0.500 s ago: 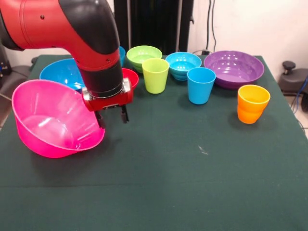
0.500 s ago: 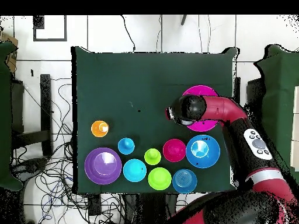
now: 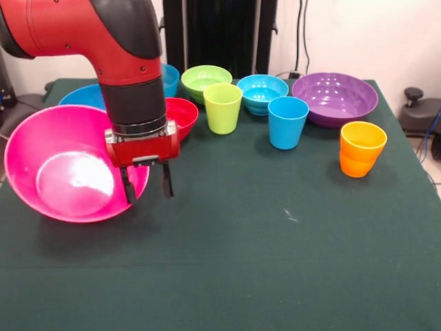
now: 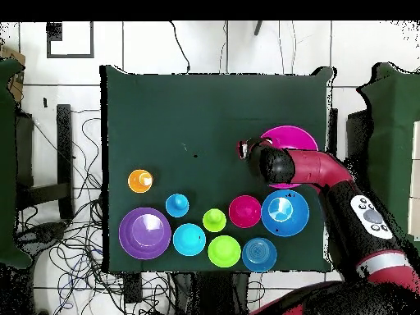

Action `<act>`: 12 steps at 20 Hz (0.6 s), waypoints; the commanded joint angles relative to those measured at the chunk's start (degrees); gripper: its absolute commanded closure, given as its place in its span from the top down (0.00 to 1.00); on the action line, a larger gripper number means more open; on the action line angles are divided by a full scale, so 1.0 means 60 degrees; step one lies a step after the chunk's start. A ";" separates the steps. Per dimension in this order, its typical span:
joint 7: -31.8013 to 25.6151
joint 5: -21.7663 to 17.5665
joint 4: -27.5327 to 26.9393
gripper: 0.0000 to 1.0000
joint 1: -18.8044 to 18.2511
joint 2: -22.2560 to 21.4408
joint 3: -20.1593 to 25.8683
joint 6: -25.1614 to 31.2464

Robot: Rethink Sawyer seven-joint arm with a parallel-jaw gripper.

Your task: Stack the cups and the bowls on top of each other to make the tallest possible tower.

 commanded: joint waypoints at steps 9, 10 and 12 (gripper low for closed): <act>0.1687 0.0035 0.0827 1.00 0.1139 -0.0311 -0.1595 -0.0805; 0.1703 0.0188 0.0988 1.00 0.1212 -0.0574 -0.1700 -0.0475; 0.1582 0.0483 0.1302 1.00 0.1378 -0.1228 -0.1874 0.0366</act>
